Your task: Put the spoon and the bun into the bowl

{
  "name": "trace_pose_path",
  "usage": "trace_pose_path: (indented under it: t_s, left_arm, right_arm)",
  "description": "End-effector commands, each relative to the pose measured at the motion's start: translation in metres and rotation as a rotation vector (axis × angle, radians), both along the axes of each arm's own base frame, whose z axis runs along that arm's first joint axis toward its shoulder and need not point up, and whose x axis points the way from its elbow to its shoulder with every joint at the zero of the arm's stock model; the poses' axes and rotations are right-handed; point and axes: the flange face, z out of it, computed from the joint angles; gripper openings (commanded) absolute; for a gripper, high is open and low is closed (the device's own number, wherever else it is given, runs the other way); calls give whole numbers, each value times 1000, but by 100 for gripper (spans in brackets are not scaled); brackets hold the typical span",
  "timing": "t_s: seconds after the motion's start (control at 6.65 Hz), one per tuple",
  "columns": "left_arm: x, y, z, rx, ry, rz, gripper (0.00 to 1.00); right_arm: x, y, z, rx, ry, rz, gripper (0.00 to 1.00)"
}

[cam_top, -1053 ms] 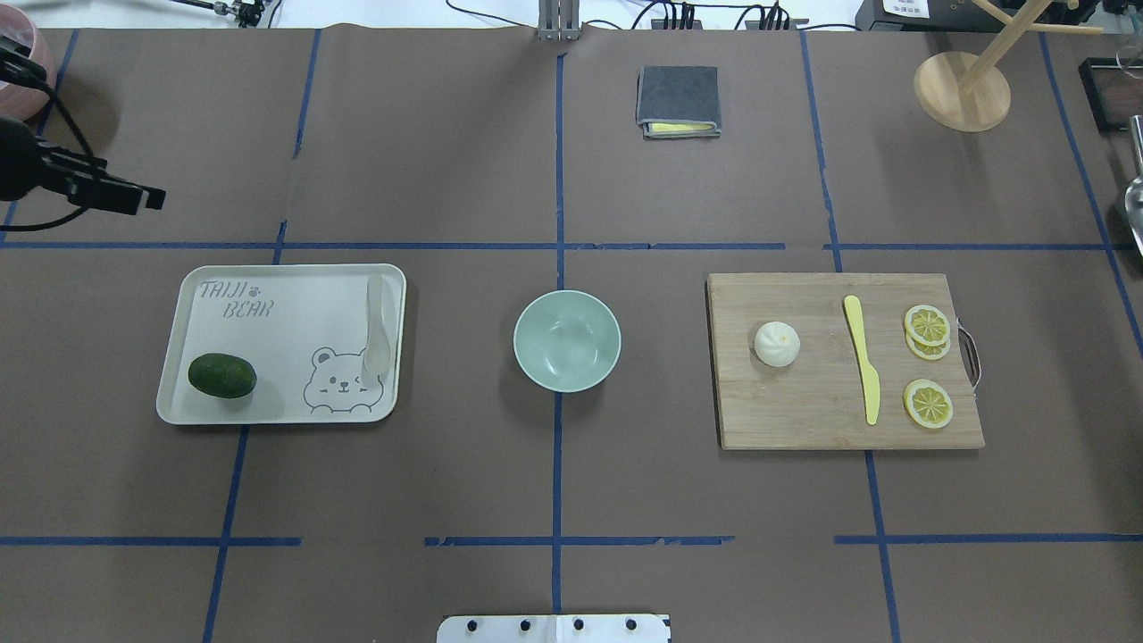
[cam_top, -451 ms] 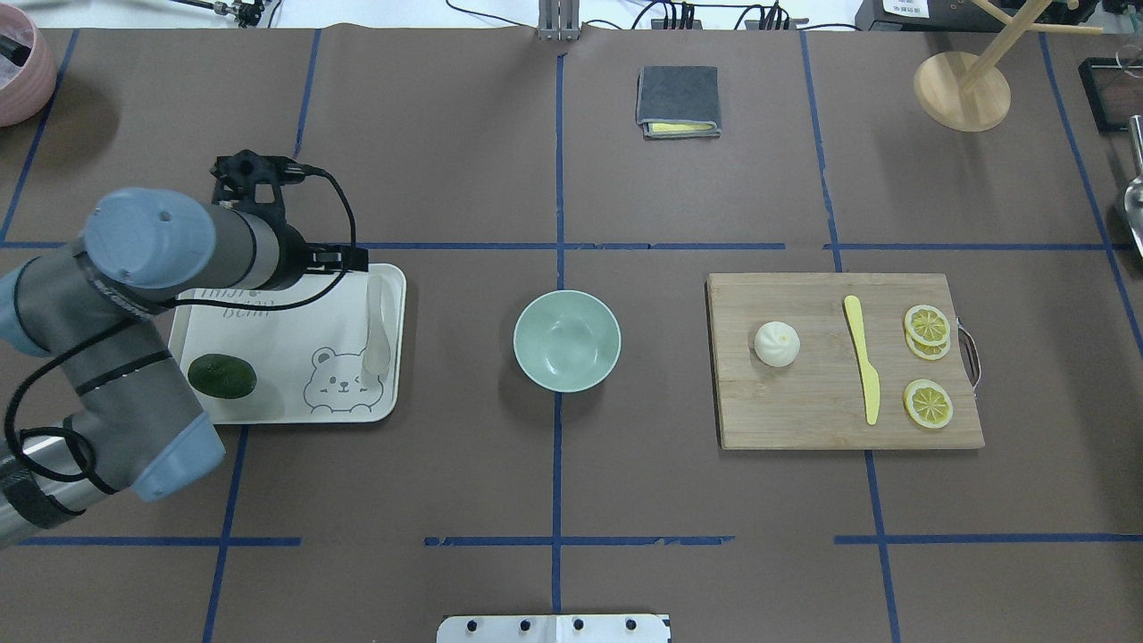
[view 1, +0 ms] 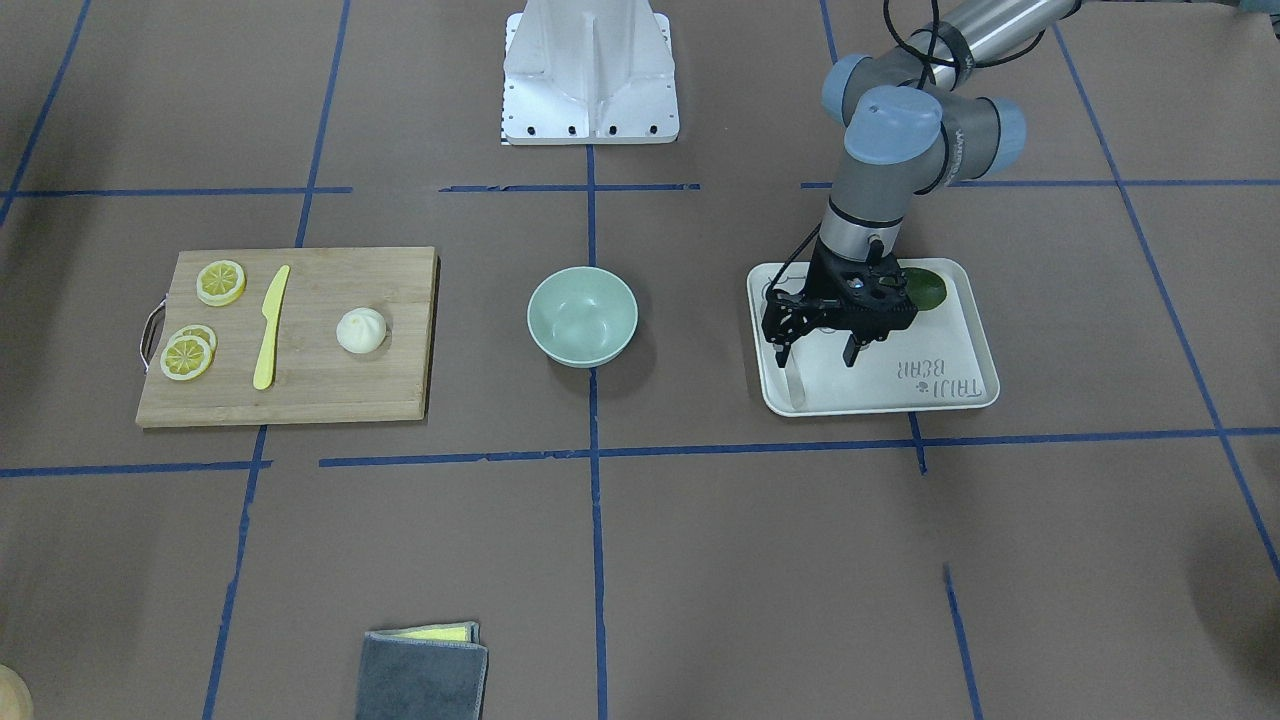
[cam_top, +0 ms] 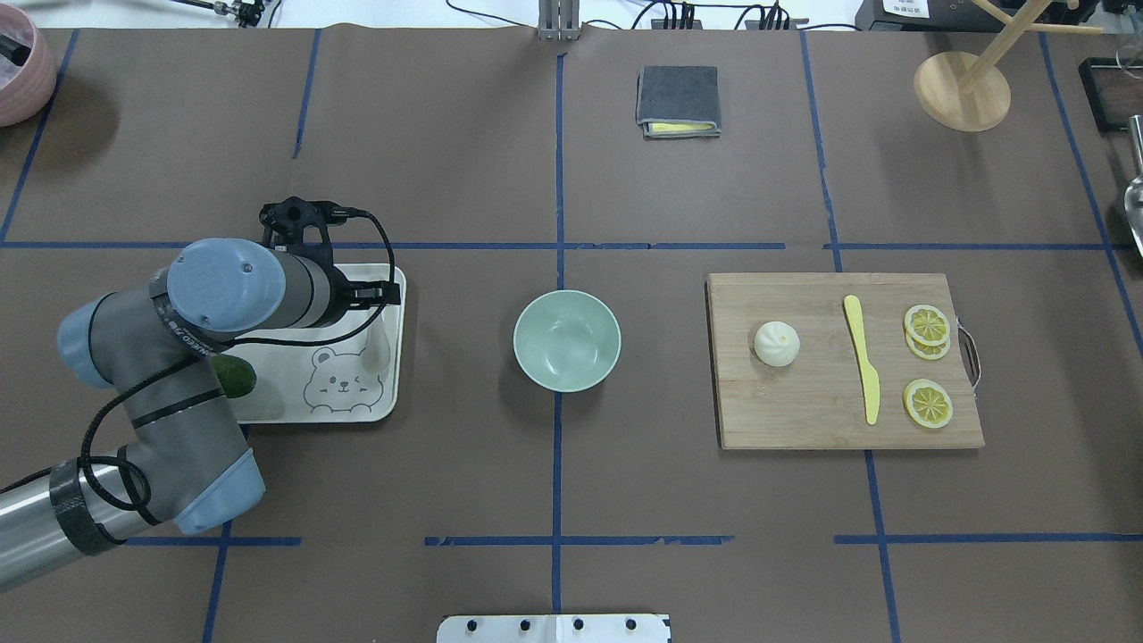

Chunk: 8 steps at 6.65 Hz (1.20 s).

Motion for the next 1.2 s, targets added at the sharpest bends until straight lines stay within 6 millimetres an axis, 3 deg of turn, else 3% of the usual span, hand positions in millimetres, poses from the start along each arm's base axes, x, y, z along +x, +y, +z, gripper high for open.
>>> trace_pose_path:
  t_s: [0.0,0.15,0.3,0.45,0.6,1.05]
  left_arm:
    - [14,7,-1,-29,12,-6,68]
    - [19,6,-2,-32,12,-7,65]
    - [21,4,-3,-32,14,-8,53]
    - [20,5,-3,-30,13,-6,12]
    - [20,5,-4,-28,13,-6,0]
    - [16,5,-7,-20,16,-5,0]
  right_arm:
    - [0,0,0,0,0,0,100]
    - [0,0,1,-1,0,0,100]
    - [0,0,1,-1,0,0,100]
    - [0,0,1,-1,0,0,100]
    - [0,-1,1,-1,0,-1,100]
    - [0,-1,3,-6,0,0,100]
